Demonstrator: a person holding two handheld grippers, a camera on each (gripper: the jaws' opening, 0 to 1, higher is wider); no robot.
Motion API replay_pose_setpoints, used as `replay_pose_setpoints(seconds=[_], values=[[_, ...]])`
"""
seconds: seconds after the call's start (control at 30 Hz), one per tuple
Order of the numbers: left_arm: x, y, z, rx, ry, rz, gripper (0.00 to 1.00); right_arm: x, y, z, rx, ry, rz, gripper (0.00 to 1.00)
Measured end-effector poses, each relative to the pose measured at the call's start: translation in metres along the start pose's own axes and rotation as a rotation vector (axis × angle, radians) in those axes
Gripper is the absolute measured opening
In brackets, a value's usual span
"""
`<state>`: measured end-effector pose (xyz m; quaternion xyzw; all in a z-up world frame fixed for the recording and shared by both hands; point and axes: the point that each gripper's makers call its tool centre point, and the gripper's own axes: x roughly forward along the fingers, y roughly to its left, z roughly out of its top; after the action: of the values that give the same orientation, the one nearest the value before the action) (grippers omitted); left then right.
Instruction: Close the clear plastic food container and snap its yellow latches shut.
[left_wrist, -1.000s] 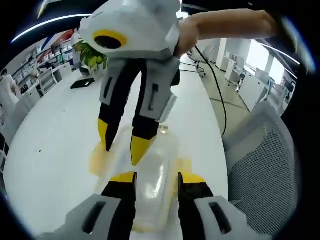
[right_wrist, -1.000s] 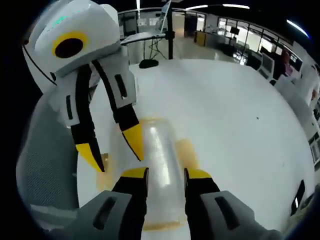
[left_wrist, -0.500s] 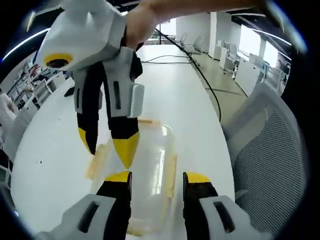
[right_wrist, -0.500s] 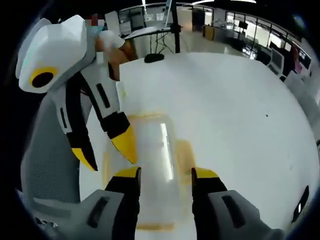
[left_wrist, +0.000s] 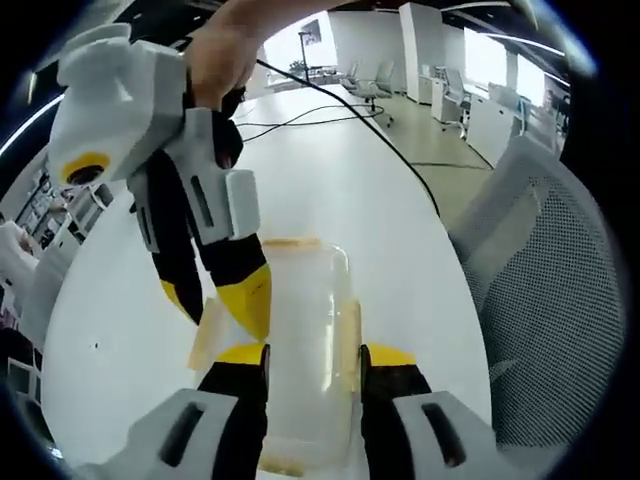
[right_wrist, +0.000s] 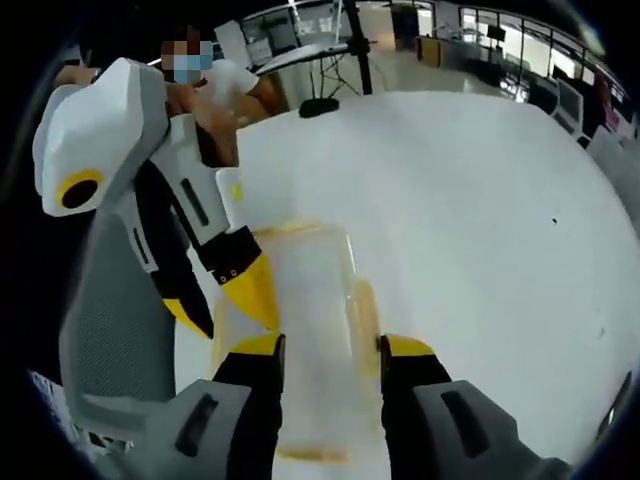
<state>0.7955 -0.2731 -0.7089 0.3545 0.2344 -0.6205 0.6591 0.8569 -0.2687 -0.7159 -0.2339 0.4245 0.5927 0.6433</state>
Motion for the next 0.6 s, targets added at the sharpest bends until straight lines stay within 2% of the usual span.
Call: replay_pose_setpoints(seconds=[0.23,0.33,0.6], values=[[-0.0002,-0.0007,0.0006,0.029,0.000,0.009,0.30,0.0010,0.0003,0.0006,0.006,0.034,0.031,0.36],[-0.0012,-0.0047,0.0017,0.086,-0.004,-0.006,0.28,0.0009,0.0006,0.0001,0.012,0.039,0.045,0.36],[0.0038,-0.0048,0.0072,0.074,-0.009,-0.010,0.27,0.0015,0.0011,0.0001,0.032,0.029,0.056,0.37]])
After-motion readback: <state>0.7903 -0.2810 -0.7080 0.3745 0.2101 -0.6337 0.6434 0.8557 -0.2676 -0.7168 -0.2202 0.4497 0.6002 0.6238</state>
